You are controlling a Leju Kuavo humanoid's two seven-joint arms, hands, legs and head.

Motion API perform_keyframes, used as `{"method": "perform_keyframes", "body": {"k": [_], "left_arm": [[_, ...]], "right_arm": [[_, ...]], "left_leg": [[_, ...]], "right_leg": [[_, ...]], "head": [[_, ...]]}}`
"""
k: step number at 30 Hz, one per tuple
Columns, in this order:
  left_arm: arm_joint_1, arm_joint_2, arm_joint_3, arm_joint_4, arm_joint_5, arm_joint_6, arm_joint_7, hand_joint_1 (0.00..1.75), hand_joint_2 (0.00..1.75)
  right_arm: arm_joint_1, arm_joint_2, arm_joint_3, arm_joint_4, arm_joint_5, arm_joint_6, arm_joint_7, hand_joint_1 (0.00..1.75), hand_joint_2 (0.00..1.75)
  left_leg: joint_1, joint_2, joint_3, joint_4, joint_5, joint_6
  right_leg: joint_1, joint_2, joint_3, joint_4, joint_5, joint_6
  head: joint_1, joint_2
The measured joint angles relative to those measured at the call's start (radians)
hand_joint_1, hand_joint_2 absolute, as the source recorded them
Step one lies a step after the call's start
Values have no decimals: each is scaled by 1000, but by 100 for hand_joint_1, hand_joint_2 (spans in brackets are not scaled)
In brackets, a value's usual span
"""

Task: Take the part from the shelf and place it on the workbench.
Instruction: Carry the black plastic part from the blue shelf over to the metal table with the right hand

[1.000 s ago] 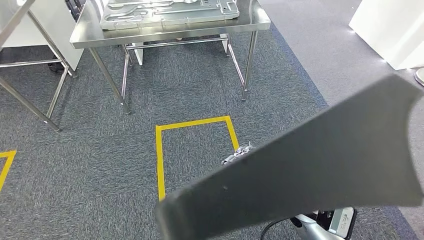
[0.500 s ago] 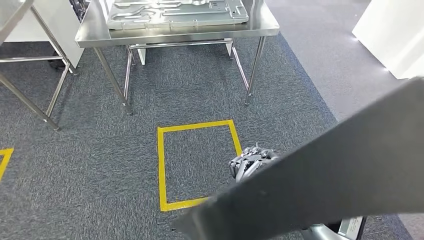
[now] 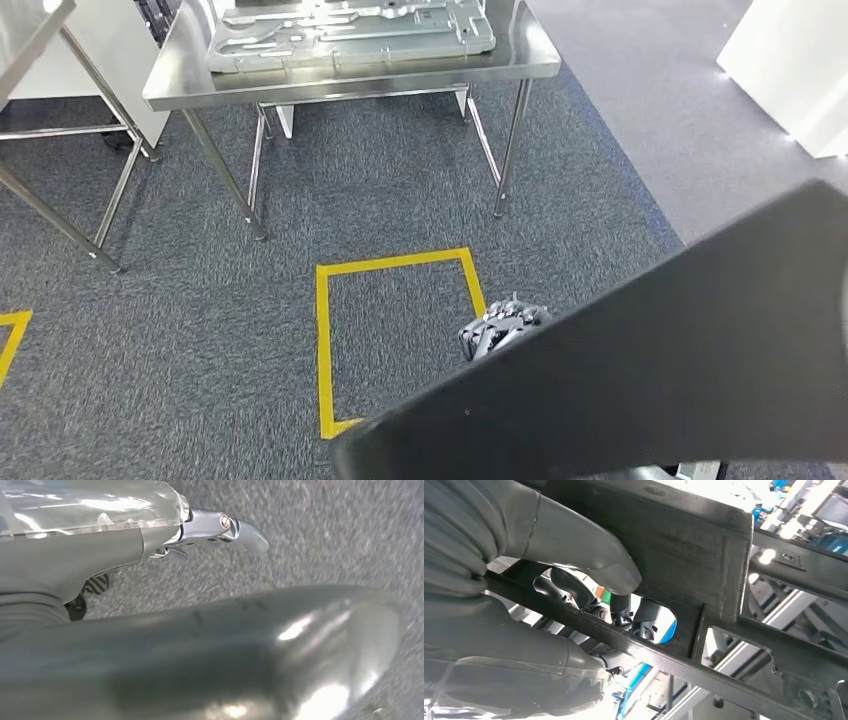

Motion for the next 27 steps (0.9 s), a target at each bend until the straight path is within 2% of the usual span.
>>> {"method": "perform_keyframes", "body": {"k": [2, 3, 4, 5, 7, 8, 9, 11, 13, 14, 15, 17, 18, 19, 20, 22, 23, 24, 25, 27], "left_arm": [[0, 0, 0, 0, -6, 0, 0, 0, 0], [1, 0, 0, 0, -7, 0, 0, 0, 0], [2, 0, 0, 0, -8, 1, 0, 0, 0], [4, 0, 0, 0, -7, 1, 1, 0, 0], [3, 0, -1, 0, -7, 2, 2, 0, 0], [2, 0, -1, 0, -8, 2, 2, 0, 0], [1, 0, -1, 0, -8, 2, 2, 0, 0], [1, 0, -1, 0, -8, 3, 3, 0, 0], [2, 0, -1, 0, -6, 4, 3, 0, 0], [1, 0, -2, 1, -6, 4, 3, 0, 0], [-1, 0, -2, 1, -5, 4, 4, 0, 0], [-3, 0, -2, 1, -5, 5, 4, 0, 0], [-3, 0, -2, 1, -5, 5, 4, 0, 0], [-3, 0, -2, 1, -5, 6, 5, 0, 0], [-3, 0, -2, 1, -5, 6, 5, 0, 0], [-3, 0, -2, 1, -5, 7, 5, 0, 0], [-3, -1, -2, 1, -5, 7, 5, 0, 0], [-4, -1, -2, 1, -5, 7, 5, 0, 0], [-5, -1, -2, 1, -5, 7, 5, 0, 0], [-8, -1, -2, 1, -5, 8, 6, 0, 0]], "right_arm": [[1, 0, 0, -1, 1, -1, 0, 175, 175], [2, 0, 0, -1, 2, -2, 0, 175, 175], [3, 0, 0, -1, 2, -2, 0, 175, 175], [3, 0, -1, -1, 2, -2, 0, 175, 175], [3, 0, -1, -1, 0, -2, 0, 175, 175], [2, 0, -1, -1, -1, -2, 0, 175, 175], [2, 0, -2, -1, -2, -2, 0, 175, 175], [2, 0, -3, -1, -3, -1, 0, 175, 175], [0, 0, -5, -1, -5, -1, 0, 175, 175], [-3, 0, -7, -1, -8, 1, 0, 175, 175], [-5, 0, -8, -1, -12, 3, 0, 175, 175], [-8, 0, -11, 0, -19, 7, 0, 175, 175], [-8, 0, -12, 1, -21, 8, 0, 175, 175], [-8, 0, -12, 3, -23, 8, 0, 175, 175], [-9, 0, -12, 4, -23, 8, 0, 175, 175], [-10, 0, -12, 5, -24, 8, 0, 175, 175], [-11, -1, -12, 6, -25, 8, 0, 175, 175], [-12, -1, -12, 6, -26, 8, 0, 175, 175], [-14, -1, -13, 7, -28, 8, 0, 175, 175], [-18, -2, -14, 10, -32, 8, 0, 175, 175]], "left_leg": [[2, 0, -73, 117, -43, -6], [3, 0, -105, 155, -54, -8], [4, 0, -123, 163, -45, -10], [5, 0, -124, 135, -15, -10], [5, 3, -94, 20, 71, -6], [2, 6, -81, -29, 89, -2], [-1, 8, -72, -57, 99, 4], [-7, 10, -69, -67, 92, 17], [-1, 9, -58, -74, 99, 28], [2, 9, -51, -80, 99, 33], [5, 9, -45, -84, 97, 38], [4, 8, -35, -86, 88, 43], [4, 7, -29, -86, 83, 43], [3, 6, -23, -86, 76, 42], [4, 4, -14, -86, 70, 41], [4, 0, 10, -86, 52, 35], [3, -1, 19, -86, 43, 31], [2, -2, 25, -86, 35, 25], [1, -2, 28, -87, 29, 19], [0, -1, 32, -94, 21, 7]], "right_leg": [[2, 0, 11, 0, -11, -5], [2, 0, 17, 0, -17, -6], [2, 1, 25, 0, -24, -6], [2, 1, 34, 0, -31, -5], [2, 2, 53, 0, -45, 0], [3, 1, 59, 1, -50, 4], [3, 1, 61, 2, -55, 10], [4, 0, 63, 1, -64, 22], [4, -1, 66, 9, -76, 33], [4, -1, 55, 35, -89, 38], [3, -1, 29, 84, -110, 42], [0, 0, -55, 219, -154, 46], [-2, -1, -95, 271, -159, 48], [-4, -1, -121, 294, -149, 49], [-6, -1, -129, 282, -121, 50], [-8, -1, -93, 159, -30, 48], [-8, 0, -68, 97, 3, 46], [-6, 1, -48, 48, 21, 42], [-4, 2, -40, 28, 20, 38], [-1, 6, -36, 22, 8, 26]], "head": [[0, 0], [0, 0], [0, 0], [0, 0], [0, 0], [0, 0], [0, 0], [0, 0], [0, 0], [0, 0], [0, 0], [0, 0], [0, 0], [0, 0], [0, 0], [0, 0], [0, 0], [0, 0], [0, 0], [0, 0]]}}
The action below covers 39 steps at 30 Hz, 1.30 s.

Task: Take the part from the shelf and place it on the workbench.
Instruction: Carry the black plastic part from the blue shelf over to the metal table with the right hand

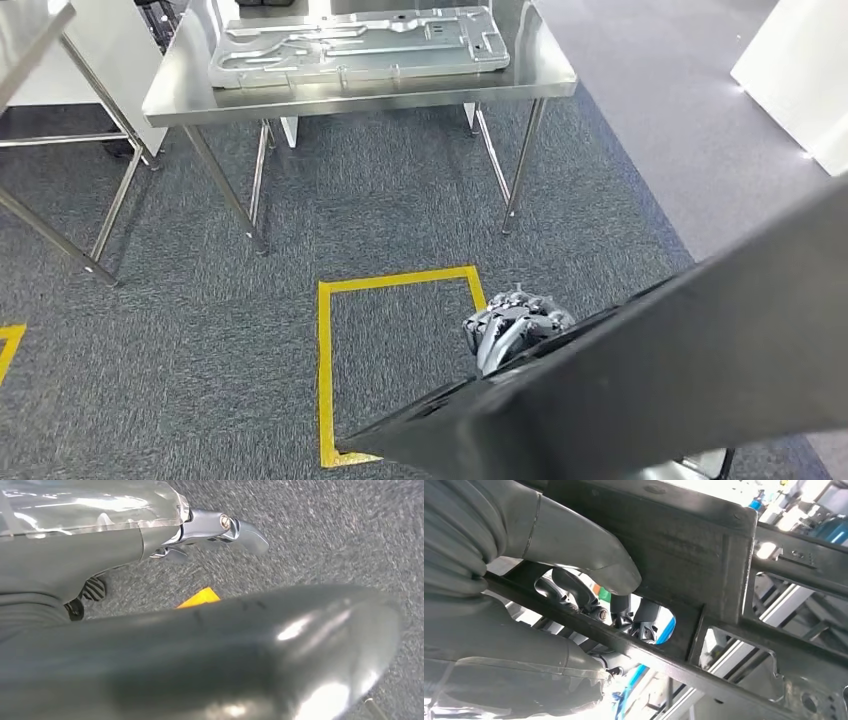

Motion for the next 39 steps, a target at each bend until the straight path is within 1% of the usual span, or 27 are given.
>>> {"method": "perform_keyframes", "body": {"k": [2, 3, 4, 6, 7, 8, 9, 11, 12, 13, 15, 17, 19, 21, 22, 23, 24, 25, 26, 27, 28, 29, 32, 34, 37, 38, 39], "left_arm": [[-2, 0, -1, 0, 0, 0, 0, 0, 0], [-3, 0, -1, 0, -1, 0, 0, 0, 0], [-4, 0, -1, 0, -2, 0, 0, 0, 0], [-2, 0, -1, 0, -3, 2, 0, 0, 0], [-1, 0, -1, 0, -3, 3, 0, 0, 0], [1, 0, -1, 0, -2, 4, 0, 0, 0], [2, 0, -1, 0, -2, 4, 0, 0, 0], [3, 2, -2, 0, -2, 5, 0, 0, 0], [3, 3, -2, 0, -3, 6, 0, 0, 0], [3, 5, -2, 1, -6, 7, 0, 0, 0], [2, 8, -2, 1, -12, 8, -1, 0, 0], [2, 9, -3, 1, -11, 8, -1, 0, 0], [0, 9, -4, 1, -11, 8, -2, 0, 0], [-2, 9, -4, 1, -11, 7, -1, 0, 0], [-1, 9, -4, 1, -11, 7, -1, 0, 0], [-1, 8, -5, 1, -11, 7, -1, 0, 0], [0, 8, -5, 2, -11, 7, -1, 0, 0], [1, 7, -5, 2, -11, 7, -1, 0, 0], [1, 6, -5, 2, -11, 7, 0, 0, 0], [0, 6, -5, 2, -11, 7, 0, 0, 0], [-1, 6, -6, 2, -11, 7, 0, 0, 0], [-2, 6, -6, 2, -11, 7, 0, 0, 0], [-4, 7, -6, 2, -11, 7, 0, 0, 0], [-6, 7, -6, 2, -12, 7, 1, 0, 0], [-5, 7, -6, 2, -13, 7, 2, 0, 0], [-3, 7, -6, 2, -12, 6, 1, 0, 0], [-1, 7, -6, 2, -12, 6, 1, 0, 0]], "right_arm": [[-3, -1, -1, 1, -1, 1, 0, 175, 175], [-5, -2, -2, 0, -1, 1, 0, 175, 175], [-7, -2, -2, 0, -1, 1, 0, 175, 175], [-8, -2, -2, 1, -2, 1, 0, 175, 175], [-8, -2, -2, 1, -2, 1, 0, 175, 175], [-8, -2, -2, 1, -2, 1, 0, 175, 175], [-8, -2, -2, 1, -2, 1, 0, 175, 175], [-8, -2, -2, 1, -2, 0, 0, 175, 175], [-9, -2, -2, 2, -3, 1, 0, 175, 175], [-9, -2, -2, 2, -4, 1, 0, 175, 175], [-10, -2, -2, 3, -8, 1, 0, 175, 175], [-12, -2, -3, 4, -12, 2, 0, 175, 175], [-16, -5, -5, 4, -16, 2, 0, 175, 175], [-18, -9, -6, 7, -20, 3, 0, 175, 175], [-17, -11, -6, 9, -21, 4, 0, 175, 175], [-16, -13, -6, 11, -23, 4, 0, 175, 175], [-16, -15, -6, 12, -23, 4, 0, 175, 175], [-16, -17, -6, 13, -24, 4, 0, 175, 175], [-16, -18, -6, 14, -24, 3, 0, 175, 175], [-16, -19, -6, 15, -24, 2, 0, 175, 175], [-14, -19, -6, 15, -23, 0, 0, 175, 175], [-11, -20, -6, 15, -23, -2, 0, 175, 175], [-3, -22, -8, 14, -22, -4, 0, 175, 175], [-1, -23, -8, 11, -20, -3, 0, 175, 175], [4, -23, -8, 8, -17, -2, 0, 175, 175], [6, -23, -8, 8, -17, -1, 0, 175, 175], [7, -23, -8, 8, -18, 0, 0, 175, 175]], "left_leg": [[2, 2, 5, 8, -11, -11], [4, 2, -7, 38, -25, -16], [5, 3, -34, 92, -47, -20], [5, 3, -124, 238, -92, -24], [5, 3, -164, 290, -96, -24], [4, 3, -188, 305, -77, -22], [3, 3, -192, 278, -38, -18], [-3, 4, -157, 150, 60, -1], [-7, 5, -135, 91, 88, 9], [-12, 7, -119, 52, 99, 16], [-17, 8, -103, 21, 89, 25], [-12, 7, -80, 0, 85, 33], [-7, 6, -56, -14, 79, 40], [-7, 6, -43, -15, 68, 44], [-6, 5, -37, -15, 60, 43], [-5, 5, -29, -14, 52, 41], [-3, 4, -18, -13, 43, 38], [-1, 3, -4, -12, 32, 34], [1, 3, 8, -12, 21, 29], [2, 2, 19, -10, 10, 22], [2, 2, 25, -10, 1, 15], [1, 2, 30, -9, -5, 8], [2, 3, 40, 4, -13, -10], [6, 4, 7, 77, -25, -17], [8, 4, -118, 264, -89, -21], [8, 4, -149, 291, -102, -21], [8, 4, -164, 283, -96, -20]], "right_leg": [[-2, 1, 12, -8, -7, -13], [-3, 1, 20, -12, -10, -20], [-3, -1, 29, -15, -15, -25], [0, -1, 43, -16, -28, -32], [2, -1, 51, -16, -35, -33], [5, 0, 61, -16, -44, -34], [7, 1, 74, -16, -53, -35], [12, 1, 100, -18, -72, -33], [13, 2, 109, -18, -80, -30], [13, 2, 115, -21, -86, -26], [11, 1, 122, -21, -86, -13], [9, -1, 121, 1, -84, -3], [6, -1, 80, 76, -104, 6], [0, -1, -2, 190, -145, 17], [-4, -2, -40, 232, -161, 22], [-8, -2, -67, 247, -162, 26], [-12, -3, -76, 228, -142, 29], [-15, -3, -67, 178, -102, 32], [-18, -4, -48, 109, -48, 34], [-17, -5, -31, 50, -13, 34], [-16, -6, -20, 11, 10, 30], [-14, -6, -16, -7, 18, 24], [-13, -1, -2, -10, 6, 0], [-13, 0, 17, -13, -5, -12], [-10, 0, 44, -14, -30, -20], [-9, 1, 55, -14, -39, -21], [-7, 2, 68, -14, -49, -21]], "head": [[0, 0], [0, 0], [0, 0], [0, 0], [0, 0], [0, 0], [0, 0], [0, 0], [0, 0], [0, 0], [0, 0], [0, 0], [0, 0], [0, 0], [0, 0], [0, 0], [0, 0], [0, 0], [0, 0], [0, 0], [0, 0], [0, 0], [1, 0], [1, 0], [1, 0], [1, 0], [1, 0]]}}
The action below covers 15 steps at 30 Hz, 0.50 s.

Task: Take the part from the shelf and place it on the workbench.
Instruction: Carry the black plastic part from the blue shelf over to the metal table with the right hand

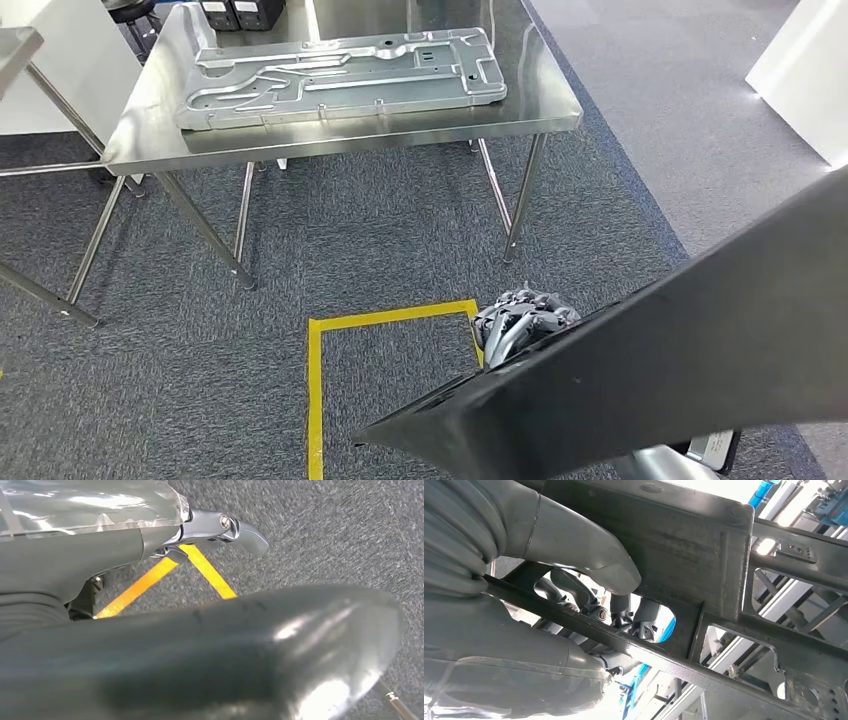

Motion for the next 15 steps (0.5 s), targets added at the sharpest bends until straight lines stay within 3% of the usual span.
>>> {"method": "perform_keyframes", "body": {"k": [1, 3, 5, 9, 11, 13, 14, 15], "left_arm": [[1, 0, 0, 0, 0, 0, 0, 0, 0], [3, 1, 0, 0, 1, -1, 0, 0, 0], [4, 2, 0, 0, -1, -1, 0, 0, 0], [2, 5, 0, 0, 1, 0, 1, 0, 0], [-2, 6, 0, 0, 1, 0, 2, 0, 0], [-3, 6, 0, 0, 1, 0, 2, 0, 0], [-2, 6, 0, 0, 1, 0, 2, 0, 0], [0, 6, 0, 0, 1, 0, 2, 0, 0]], "right_arm": [[1, 0, 0, 0, 0, 1, 0, 175, 175], [1, 0, 0, 0, -1, 2, 0, 175, 175], [2, 0, 0, -1, -3, 2, 0, 175, 175], [3, 0, -6, -5, -8, 2, 0, 175, 175], [2, 0, -12, -8, -11, 2, 0, 175, 175], [5, 0, -15, -9, -13, 2, 0, 175, 175], [7, 0, -15, -9, -11, 0, 0, 175, 175], [8, 0, -15, -9, -8, -3, 0, 175, 175]], "left_leg": [[0, 0, 0, -40, 28, 3], [-4, 1, 21, -161, 125, 14], [-13, 3, 38, -232, 174, 26], [-15, 1, 77, -256, 172, 50], [-13, 1, 97, -263, 166, 60], [-14, -1, 107, -263, 154, 65], [-14, -5, 114, -263, 147, 64], [-14, -10, 122, -263, 139, 62]], "right_leg": [[1, 1, 15, 0, -11, 1], [4, 2, 44, 0, -32, 5], [4, 4, 61, -3, -50, 16], [2, 4, 76, 36, -58, 42], [0, 0, 29, 124, -86, 49], [0, -1, -58, 239, -135, 55], [0, -1, -94, 272, -150, 57], [-1, -1, -115, 273, -146, 60]], "head": [[0, 0], [0, 0], [0, 0], [0, 0], [0, 0], [0, 0], [0, 0], [0, 0]]}}
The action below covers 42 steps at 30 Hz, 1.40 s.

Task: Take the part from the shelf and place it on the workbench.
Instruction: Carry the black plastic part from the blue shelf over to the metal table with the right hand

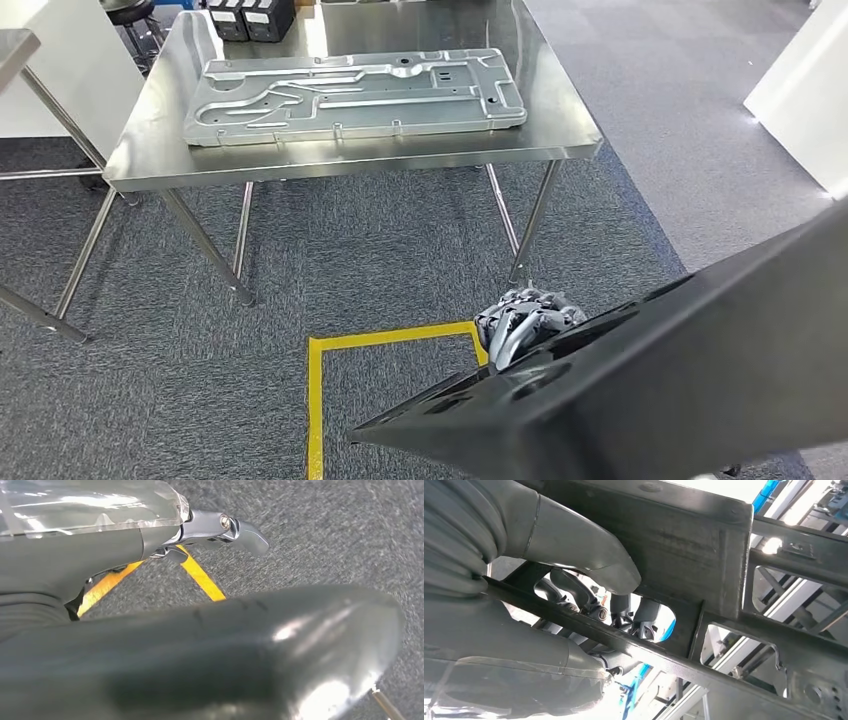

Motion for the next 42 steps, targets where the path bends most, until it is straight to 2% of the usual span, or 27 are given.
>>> {"method": "perform_keyframes", "body": {"k": [1, 3, 5, 8, 10, 11, 13, 14, 15, 16, 17, 18, 19, 20, 21, 24, 26, 28, 30, 31, 32, 34, 35, 36, 39, 40, 42], "left_arm": [[1, 0, 0, 0, 0, 0, 0, 0, 0], [2, -1, 0, 0, 0, 0, -1, 0, 0], [-1, -2, 0, 0, 0, 1, -3, 0, 0], [1, -1, 0, 0, 0, 1, -4, 0, 0], [2, 0, 0, 0, 0, 1, -5, 0, 0], [1, 1, 0, 0, -1, 1, -5, 0, 0], [-1, 0, 0, 0, -1, 1, -4, 0, 0], [0, 0, 0, 0, -1, 1, -4, 0, 0], [2, 0, 0, 0, -1, 1, -3, 0, 0], [3, 0, 0, 0, 0, 1, -3, 0, 0], [4, 1, 0, 0, 0, 1, -2, 0, 0], [4, 1, 0, 0, 0, 1, -2, 0, 0], [5, 2, 0, 0, -1, 2, -2, 0, 0], [5, 2, 0, 1, -1, 2, -2, 0, 0], [5, 3, 0, 1, -2, 2, -2, 0, 0], [4, 3, 0, 1, 0, 3, -2, 0, 0], [0, 3, 0, 1, 0, 3, -2, 0, 0], [-1, 3, 0, 1, 0, 3, -2, 0, 0], [2, 3, 1, 1, 0, 3, -2, 0, 0], [3, 3, 2, 1, 0, 3, -2, 0, 0], [4, 2, 2, 1, 0, 2, -2, 0, 0], [4, 2, 2, 1, 0, 1, -2, 0, 0], [3, 2, 2, 1, 0, 1, -2, 0, 0], [1, 2, 2, 1, 0, 1, -1, 0, 0], [-2, 2, 2, 1, 0, 1, 0, 0, 0], [-3, 3, 2, 1, 0, 1, 1, 0, 0], [-5, 3, 2, 0, -1, 1, 2, 0, 0]], "right_arm": [[0, 0, 0, 1, 5, -4, 0, 175, 175], [1, -1, 0, 2, 17, -13, 0, 175, 175], [3, -1, 1, 4, 27, -19, 0, 175, 175], [8, -1, 1, 2, 31, -16, 0, 175, 175], [10, 0, 0, -7, 28, -9, 0, 175, 175], [11, 0, 0, -11, 27, -5, 0, 175, 175], [14, 2, -3, -17, 23, 3, 0, 175, 175], [17, 2, -5, -18, 23, 5, 0, 175, 175], [19, 2, -8, -18, 22, 7, 0, 175, 175], [21, 2, -12, -19, 22, 9, 0, 175, 175], [22, 2, -16, -21, 22, 11, 0, 175, 175], [23, 2, -19, -23, 22, 12, 0, 175, 175], [24, 2, -22, -25, 22, 14, 0, 175, 175], [25, 2, -24, -26, 22, 15, 0, 175, 175], [26, 3, -25, -27, 23, 15, 0, 175, 175], [32, 4, -28, -36, 28, 13, 0, 175, 175], [31, 6, -30, -43, 31, 11, 0, 175, 175], [32, 8, -31, -48, 35, 10, 0, 175, 175], [36, 9, -31, -49, 41, 10, 0, 175, 175], [37, 10, -30, -49, 44, 8, 0, 175, 175], [37, 11, -30, -51, 45, 5, 0, 175, 175], [38, 14, -29, -59, 47, -3, 0, 175, 175], [38, 15, -28, -64, 49, -8, 0, 175, 175], [39, 17, -27, -69, 51, -12, 0, 175, 175], [41, 22, -25, -84, 53, -18, 0, 175, 175], [41, 24, -25, -88, 52, -17, 0, 175, 175], [40, 28, -25, -92, 47, -14, 0, 175, 175]], "left_leg": [[0, -7, 11, 0, -8, -3], [1, -21, 32, 1, -25, -9], [1, -34, 44, -1, -38, -19], [0, -41, 54, 3, -42, -37], [0, -24, 36, 50, -49, -47], [1, -13, 7, 100, -62, -52], [3, -1, -78, 229, -108, -60], [3, 0, -116, 273, -128, -61], [3, 1, -139, 286, -133, -59], [3, 2, -146, 264, -116, -56], [3, 3, -136, 210, -78, -52], [1, 5, -120, 140, -24, -45], [-2, 8, -106, 82, 15, -40], [-6, 10, -94, 42, 40, -35], [-9, 11, -89, 20, 51, -30], [-7, 9, -62, 4, 48, -15], [-3, 7, -37, -3, 43, -7], [-2, 7, -23, -5, 30, -3], [-2, 6, -5, -4, 13, -3], [-2, 5, 7, -4, 3, -5], [-2, 5, 21, -4, -8, -7], [-3, 4, 48, -5, -31, -14], [-3, 3, 56, -6, -40, -19], [-4, 2, 61, -9, -47, -25], [-5, 3, 66, 6, -43, -44], [-5, 4, 54, 37, -39, -48], [-1, 6, -11, 146, -55, -58]], "right_leg": [[-1, 1, -3, -33, 27, 2], [-4, 16, 23, -157, 126, 0], [-1, 33, 45, -237, 174, -12], [0, 30, 61, -258, 176, -37], [-2, 23, 81, -265, 174, -50], [-3, 21, 91, -267, 170, -54], [-2, 17, 103, -269, 158, -59], [-2, 16, 110, -269, 150, -59], [-1, 16, 119, -269, 142, -59], [0, 16, 130, -269, 134, -59], [1, 15, 142, -269, 125, -58], [2, 15, 153, -270, 117, -57], [3, 15, 162, -270, 108, -54], [4, 16, 167, -271, 101, -50], [4, 17, 173, -268, 97, -44], [5, 15, 182, -244, 96, -24], [5, 8, 144, -171, 83, -16], [3, 3, 60, -55, 40, -10], [2, 1, -11, 9, 2, -9], [2, 0, -24, -5, 8, -9], [2, -1, -21, -50, 38, -10], [4, -1, 4, -174, 145, -17], [7, -1, 13, -217, 185, -23], [10, -1, 18, -242, 211, -30], [10, 0, 35, -257, 208, -52], [9, 0, 47, -262, 202, -59], [7, -3, 71, -268, 187, -68]], "head": [[0, 0], [0, 0], [0, 0], [0, 0], [0, 0], [0, 0], [0, 0], [0, 0], [0, 0], [0, 0], [0, 0], [0, 0], [0, 0], [0, 0], [0, 0], [0, 0], [0, 0], [0, 0], [0, 0], [0, 0], [0, 0], [0, 0], [0, 0], [0, 0], [1, 0], [0, 0], [0, 0]]}}
